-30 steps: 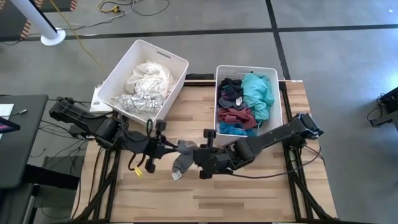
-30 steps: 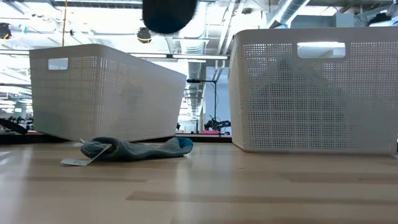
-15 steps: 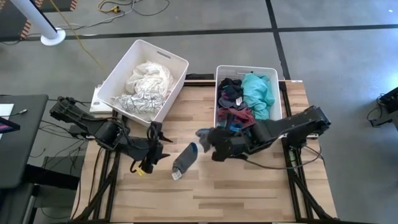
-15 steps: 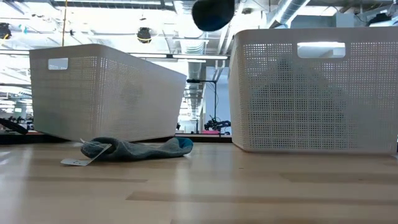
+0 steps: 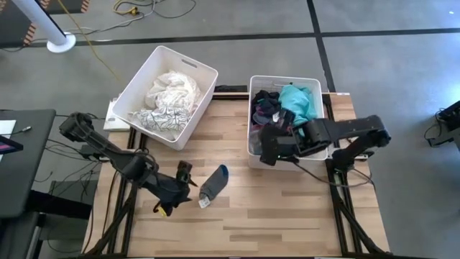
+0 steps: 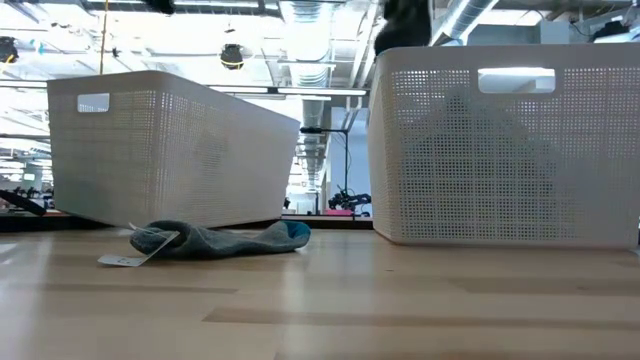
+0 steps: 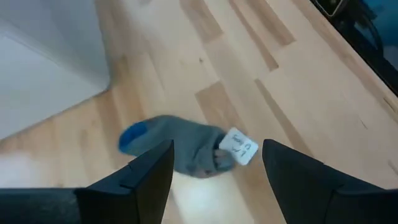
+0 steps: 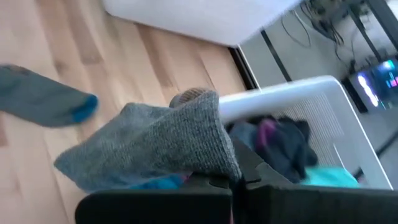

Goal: Sort clothes
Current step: Put the top gray sock into the right white laundry bin

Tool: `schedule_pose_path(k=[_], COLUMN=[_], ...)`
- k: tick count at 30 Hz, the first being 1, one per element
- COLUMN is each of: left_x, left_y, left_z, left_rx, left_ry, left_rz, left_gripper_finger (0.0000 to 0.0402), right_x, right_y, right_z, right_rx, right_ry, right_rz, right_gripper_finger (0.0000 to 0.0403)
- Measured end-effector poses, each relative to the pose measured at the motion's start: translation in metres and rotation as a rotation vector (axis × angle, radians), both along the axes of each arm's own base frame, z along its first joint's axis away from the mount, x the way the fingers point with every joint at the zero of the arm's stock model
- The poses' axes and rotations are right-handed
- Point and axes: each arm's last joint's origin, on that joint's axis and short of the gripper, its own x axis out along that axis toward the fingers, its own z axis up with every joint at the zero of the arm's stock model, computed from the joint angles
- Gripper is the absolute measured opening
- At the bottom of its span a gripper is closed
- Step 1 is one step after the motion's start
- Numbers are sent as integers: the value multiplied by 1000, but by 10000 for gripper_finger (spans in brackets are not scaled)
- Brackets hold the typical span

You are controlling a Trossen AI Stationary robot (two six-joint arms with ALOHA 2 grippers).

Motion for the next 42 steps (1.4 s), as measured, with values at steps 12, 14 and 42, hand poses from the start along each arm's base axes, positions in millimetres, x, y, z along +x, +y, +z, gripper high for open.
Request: schedule_pose_path(k=[12,14,42], left_x=[7,13,73], left_y=[-8,-12,12], left_z=[-59,-68,-171], left_rx=[-39,-37,120], left_ry=[-33,-16,218], left_rz=[-114,-128,8], left_gripper_finger=[240,240,95], right_x=[-15,-16,-23], right_y=[-29,-33,-86], right_z=[-4,-5,-10], right_rx=[57,58,287], right_ry=[132,148,279], right_rz=[-132,-148,-199], right_gripper_finger=[0,0,10])
